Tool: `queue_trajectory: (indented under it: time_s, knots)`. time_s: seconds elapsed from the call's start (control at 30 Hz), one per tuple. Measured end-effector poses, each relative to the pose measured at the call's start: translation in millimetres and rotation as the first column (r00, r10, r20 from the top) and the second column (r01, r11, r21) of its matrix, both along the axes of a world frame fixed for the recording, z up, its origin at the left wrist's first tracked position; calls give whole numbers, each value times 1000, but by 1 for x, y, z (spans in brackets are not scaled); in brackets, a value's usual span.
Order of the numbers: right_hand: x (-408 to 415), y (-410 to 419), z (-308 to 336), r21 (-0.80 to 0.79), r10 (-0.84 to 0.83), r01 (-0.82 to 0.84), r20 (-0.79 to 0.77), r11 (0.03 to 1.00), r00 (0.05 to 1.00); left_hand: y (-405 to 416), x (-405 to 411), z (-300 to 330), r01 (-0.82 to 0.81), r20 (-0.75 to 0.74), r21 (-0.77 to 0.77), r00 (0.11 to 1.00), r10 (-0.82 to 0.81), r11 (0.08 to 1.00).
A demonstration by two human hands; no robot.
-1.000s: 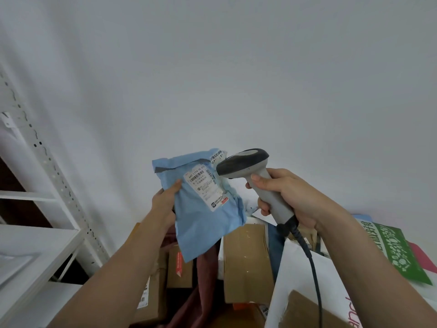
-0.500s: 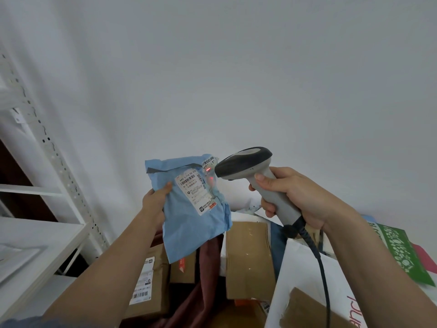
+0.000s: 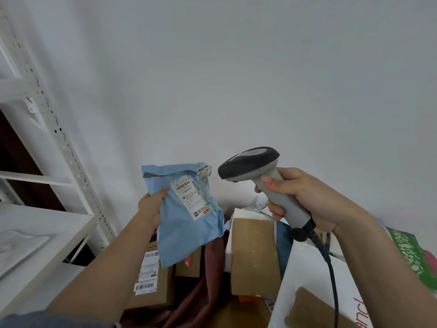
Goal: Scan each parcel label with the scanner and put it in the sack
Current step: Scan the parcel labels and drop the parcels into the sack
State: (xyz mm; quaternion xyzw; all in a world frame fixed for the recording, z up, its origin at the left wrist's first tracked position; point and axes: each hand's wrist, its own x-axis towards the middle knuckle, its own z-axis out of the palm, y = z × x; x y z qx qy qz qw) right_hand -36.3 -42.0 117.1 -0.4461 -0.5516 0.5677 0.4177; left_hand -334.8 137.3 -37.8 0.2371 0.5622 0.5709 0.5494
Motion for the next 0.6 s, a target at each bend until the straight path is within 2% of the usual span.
queue_trajectory:
  time_s: [0.1,0.23,0.33,0.43,0.53,0.57,0.6]
  knots:
    - [-5,4,-2,3,-2,2,-7,1000,1000,2,-12,-6,-17,-35,-34,999,16,999]
    - [-12,16,-8,-25,-66,64,-51,998,997,6,-37,-20,-124,-211,-118,973,97,985]
    - [-17,25,-17,-80,-100,95,-60,992,993,7,-61,-34,-129,-335,-189,941,59,973]
    - [-23,33,-27,-114,-96,89,-53,990,994,8,-75,-54,-86,-325,-304,946,-18,949]
    - [-31,41,-37,-135,-100,91,-59,987,993,8,-78,-77,-1,-244,-370,965,-96,929]
    - [-33,43,-40,-142,-106,97,-63,985,992,7,-76,-84,-6,-242,-382,966,-93,924]
    - [-34,46,-42,-152,-114,103,-63,983,992,7,-73,-90,-39,-308,-398,947,-94,917]
